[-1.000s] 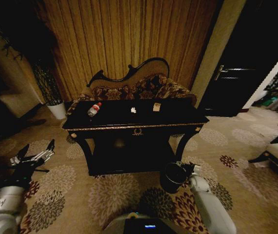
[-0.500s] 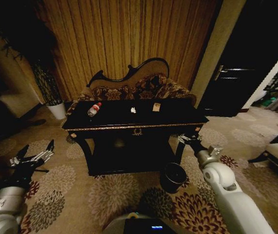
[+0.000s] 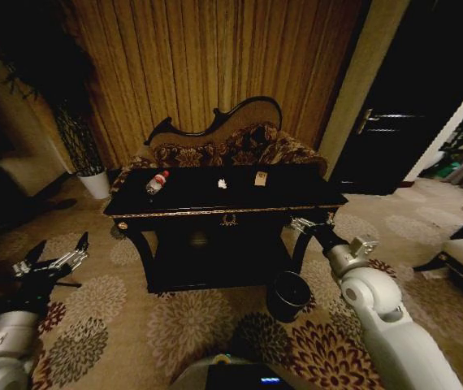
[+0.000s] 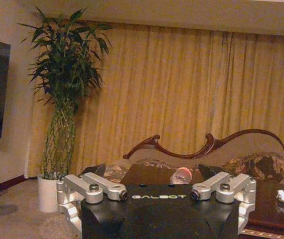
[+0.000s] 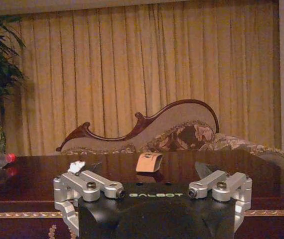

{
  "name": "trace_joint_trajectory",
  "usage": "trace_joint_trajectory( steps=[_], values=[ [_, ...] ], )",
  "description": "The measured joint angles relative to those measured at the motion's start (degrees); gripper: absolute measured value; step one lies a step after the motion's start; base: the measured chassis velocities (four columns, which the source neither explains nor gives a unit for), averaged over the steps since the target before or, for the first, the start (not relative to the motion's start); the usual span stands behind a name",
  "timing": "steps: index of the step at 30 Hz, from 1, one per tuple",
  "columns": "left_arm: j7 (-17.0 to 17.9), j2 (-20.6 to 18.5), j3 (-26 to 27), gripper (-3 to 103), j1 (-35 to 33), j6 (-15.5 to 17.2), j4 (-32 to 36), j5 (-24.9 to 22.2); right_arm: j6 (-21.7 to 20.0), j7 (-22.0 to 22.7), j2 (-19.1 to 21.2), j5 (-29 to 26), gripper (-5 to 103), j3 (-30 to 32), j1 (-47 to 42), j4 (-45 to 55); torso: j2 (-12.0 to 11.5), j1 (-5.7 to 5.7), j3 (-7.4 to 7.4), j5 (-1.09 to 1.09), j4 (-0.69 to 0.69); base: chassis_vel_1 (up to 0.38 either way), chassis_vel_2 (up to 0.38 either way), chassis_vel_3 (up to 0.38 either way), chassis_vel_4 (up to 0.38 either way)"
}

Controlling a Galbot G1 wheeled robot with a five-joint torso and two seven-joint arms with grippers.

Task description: Move to the front of the table and place the trash on the table into the trash bin.

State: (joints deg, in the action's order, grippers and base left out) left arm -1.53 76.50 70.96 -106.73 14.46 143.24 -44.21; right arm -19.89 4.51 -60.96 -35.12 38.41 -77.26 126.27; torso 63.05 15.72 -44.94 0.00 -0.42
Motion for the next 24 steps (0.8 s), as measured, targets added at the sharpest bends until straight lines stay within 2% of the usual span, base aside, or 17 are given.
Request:
trace_joint_trajectory(
  steps=[24],
  values=[
    [-0.18,-0.37,0.03,100,0.20,-0.26,0.00,-0.12,0.21,-0.10,-0.05,0.67,100,-0.23,-0.11,-0.27,-0.01,0.01,-0.01,0.00,0.01,-0.069,0.067,0.066,-0.071]
  ],
)
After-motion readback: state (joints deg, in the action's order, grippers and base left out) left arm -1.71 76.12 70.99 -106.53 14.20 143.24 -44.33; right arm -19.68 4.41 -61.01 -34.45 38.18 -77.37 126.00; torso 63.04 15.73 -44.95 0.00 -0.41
